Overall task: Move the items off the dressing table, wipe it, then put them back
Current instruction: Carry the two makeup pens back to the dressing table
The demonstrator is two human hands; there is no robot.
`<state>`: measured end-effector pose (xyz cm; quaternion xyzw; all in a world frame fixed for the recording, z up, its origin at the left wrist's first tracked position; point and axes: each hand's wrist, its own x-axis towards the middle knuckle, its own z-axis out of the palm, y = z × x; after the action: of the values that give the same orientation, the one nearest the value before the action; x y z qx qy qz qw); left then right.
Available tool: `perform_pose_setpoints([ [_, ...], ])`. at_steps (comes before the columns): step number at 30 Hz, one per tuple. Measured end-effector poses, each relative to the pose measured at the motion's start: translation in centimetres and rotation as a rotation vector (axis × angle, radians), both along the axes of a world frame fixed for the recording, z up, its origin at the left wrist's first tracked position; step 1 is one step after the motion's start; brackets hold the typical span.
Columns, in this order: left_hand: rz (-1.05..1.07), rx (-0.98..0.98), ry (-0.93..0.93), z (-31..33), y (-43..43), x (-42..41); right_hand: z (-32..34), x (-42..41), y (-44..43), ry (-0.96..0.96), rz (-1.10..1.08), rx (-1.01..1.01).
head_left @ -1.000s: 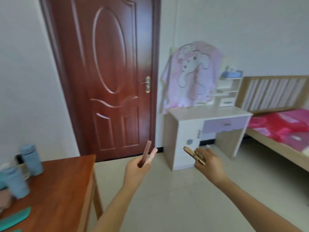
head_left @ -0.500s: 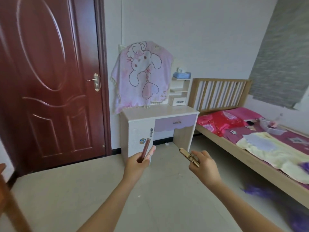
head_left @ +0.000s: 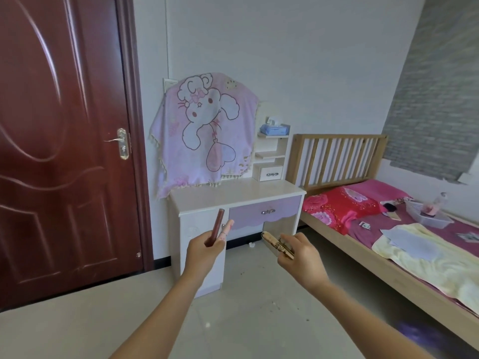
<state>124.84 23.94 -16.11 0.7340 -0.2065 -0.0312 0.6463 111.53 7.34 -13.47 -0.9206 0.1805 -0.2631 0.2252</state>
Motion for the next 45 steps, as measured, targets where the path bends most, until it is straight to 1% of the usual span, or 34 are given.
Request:
perform_pose_setpoints([
  [3,0.025,-0.056,0.066,-0.1,-3.2,4.7,0.8,4.3,-3.6,0.013,-0.022,-0.006],
  [5,0.023,-0.046,0.091,-0.7,-5.5,7.3,0.5,6.8,-5.7,0.005,-0.045,0.012],
  [13,0.076,0.049,0.209,-5.2,-15.1,13.8,-4.7,14.6,-15.1,0.108,-0.083,0.079],
  [18,0.146,0.036,0.199,-5.2,-21.0,19.5,-5.0,21.4,-22.6,0.029,-0.023,0.091],
  [23,0.246,0.023,0.144,-4.7,-25.2,24.6,-5.2,28.9,-27.5,0.029,0.09,0.103],
  [28,0.355,0.072,0.125,-7.3,-25.5,28.2,-7.7,36.2,-28.9,0.076,0.264,0.126],
  [33,0.482,0.176,0.174,-10.9,-23.0,34.9,-10.4,44.6,-28.8,0.121,0.352,0.169],
  [36,0.528,0.195,0.225,-12.6,-22.1,40.1,-11.9,49.5,-28.9,0.136,0.354,0.22],
  [39,0.56,0.19,0.266,-13.8,-22.7,45.3,-13.6,53.9,-29.7,0.213,0.321,0.284],
  [42,0.578,0.183,0.317,-14.7,-23.7,50.5,-14.8,58.9,-30.3,0.276,0.311,0.277],
  [45,0.565,0.187,0.329,-15.3,-24.7,55.0,-15.6,63.4,-30.3,0.303,0.329,0.28],
])
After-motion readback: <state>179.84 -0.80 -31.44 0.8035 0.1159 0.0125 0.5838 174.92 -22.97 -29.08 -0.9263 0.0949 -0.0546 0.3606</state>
